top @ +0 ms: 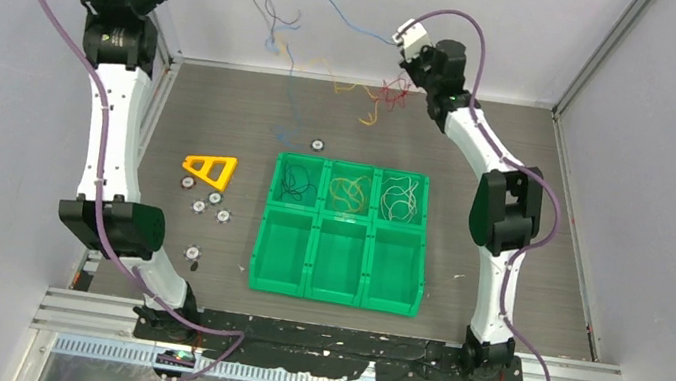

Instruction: Untangle the cables

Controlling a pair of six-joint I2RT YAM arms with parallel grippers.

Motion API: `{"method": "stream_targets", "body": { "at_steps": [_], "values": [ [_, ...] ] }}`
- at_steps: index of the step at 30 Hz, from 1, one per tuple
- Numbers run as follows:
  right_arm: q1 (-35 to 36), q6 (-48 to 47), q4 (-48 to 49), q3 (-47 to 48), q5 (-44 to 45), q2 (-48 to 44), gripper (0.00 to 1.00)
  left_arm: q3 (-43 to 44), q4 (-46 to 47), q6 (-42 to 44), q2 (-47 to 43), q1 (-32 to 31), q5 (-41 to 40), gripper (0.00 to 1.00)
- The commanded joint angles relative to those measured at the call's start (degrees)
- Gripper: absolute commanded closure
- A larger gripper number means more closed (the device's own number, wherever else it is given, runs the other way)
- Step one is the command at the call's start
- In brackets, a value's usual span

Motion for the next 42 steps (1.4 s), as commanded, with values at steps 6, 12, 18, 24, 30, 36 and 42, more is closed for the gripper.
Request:
{"method": "stream_targets", "body": {
  "at_steps": [6, 12, 18, 24, 30, 36, 42],
  "values": [
    [-9.9, 2.7, -19.6, 4.4, -3.8, -2.8, 0.95, -9.7, 1.2, 8.8, -0.4, 7.2, -9.5, 1.0],
    [-10.6, 4.8, -24.5, 5.6, -10.9, -6.3, 0.95, -16.5, -0.7, 13.5, 1.9, 8.0, -6.7, 1.0],
    [-10.6, 14.4, -28.4, 11.2, -21.2, -8.6, 0.95, -10.6, -18.3, 30.1, 7.7, 4.2, 5.0, 0.11],
    [-9.8, 30.0, -25.8, 17.1, -27.4, -8.2, 0.95, -16.7, -16.2, 37.6, 6.0, -4.9, 3.6, 0.05],
    [-7.6, 42.1, -23.6, 16.4, -28.5, -8.7, 0.95, -13.6, -13.8, 42.9, 9.1, -16.3, 2.4, 0.12],
    [-5.5, 47.1, -22.0, 13.3, -24.8, -10.1, 0.95, -7.5, -11.5, 51.2, 14.8, -23.8, -0.4, 0.16],
    [-4.7, 50.1, -21.8, 12.6, -23.8, -10.2, 0.95, -3.5, -13.8, 67.4, 19.5, -30.5, -6.6, 0.14]
  ]
}}
